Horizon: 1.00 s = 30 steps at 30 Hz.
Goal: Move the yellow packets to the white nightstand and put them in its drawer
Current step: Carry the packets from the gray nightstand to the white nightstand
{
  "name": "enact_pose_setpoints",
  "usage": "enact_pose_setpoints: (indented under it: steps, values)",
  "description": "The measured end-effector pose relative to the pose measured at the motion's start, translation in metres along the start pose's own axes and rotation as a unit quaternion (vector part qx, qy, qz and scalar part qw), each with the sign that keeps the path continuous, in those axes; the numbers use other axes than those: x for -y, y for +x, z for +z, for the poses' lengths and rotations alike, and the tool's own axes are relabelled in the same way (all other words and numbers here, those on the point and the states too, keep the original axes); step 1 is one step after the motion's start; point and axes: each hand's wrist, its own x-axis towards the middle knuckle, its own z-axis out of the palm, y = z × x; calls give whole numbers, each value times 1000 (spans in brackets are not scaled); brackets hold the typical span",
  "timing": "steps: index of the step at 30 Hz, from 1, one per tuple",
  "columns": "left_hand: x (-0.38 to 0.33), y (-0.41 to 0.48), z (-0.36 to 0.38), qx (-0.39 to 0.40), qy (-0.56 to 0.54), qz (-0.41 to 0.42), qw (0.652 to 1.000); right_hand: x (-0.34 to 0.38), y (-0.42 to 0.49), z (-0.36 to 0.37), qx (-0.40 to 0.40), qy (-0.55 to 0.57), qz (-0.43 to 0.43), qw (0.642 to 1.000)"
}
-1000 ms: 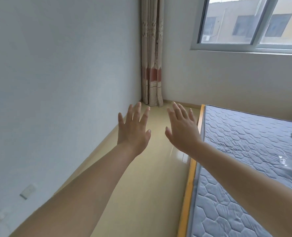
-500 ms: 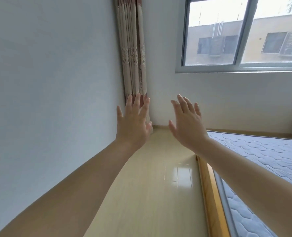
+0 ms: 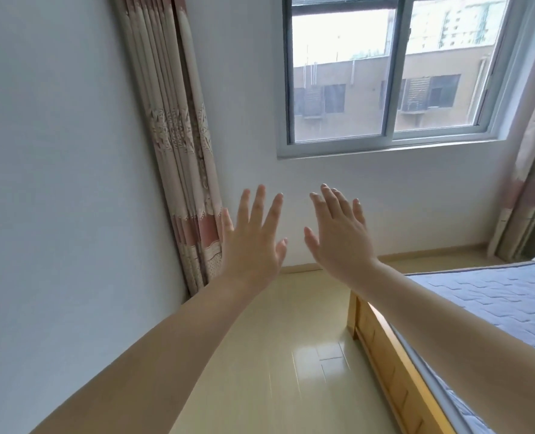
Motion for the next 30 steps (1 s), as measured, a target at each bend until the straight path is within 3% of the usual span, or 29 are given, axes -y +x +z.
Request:
enact_pose_setpoints:
  steps: [7, 17, 30]
  values:
    - [5, 152, 140, 49, -134, 9, 990, -79, 101, 100, -16, -58, 61, 996]
    - [-19, 414, 338, 63, -47, 146, 986, -286, 255, 274, 41, -135, 127, 982]
    - [-60, 721, 596, 108, -114, 236, 959, -491, 478, 491, 80, -178, 198, 961]
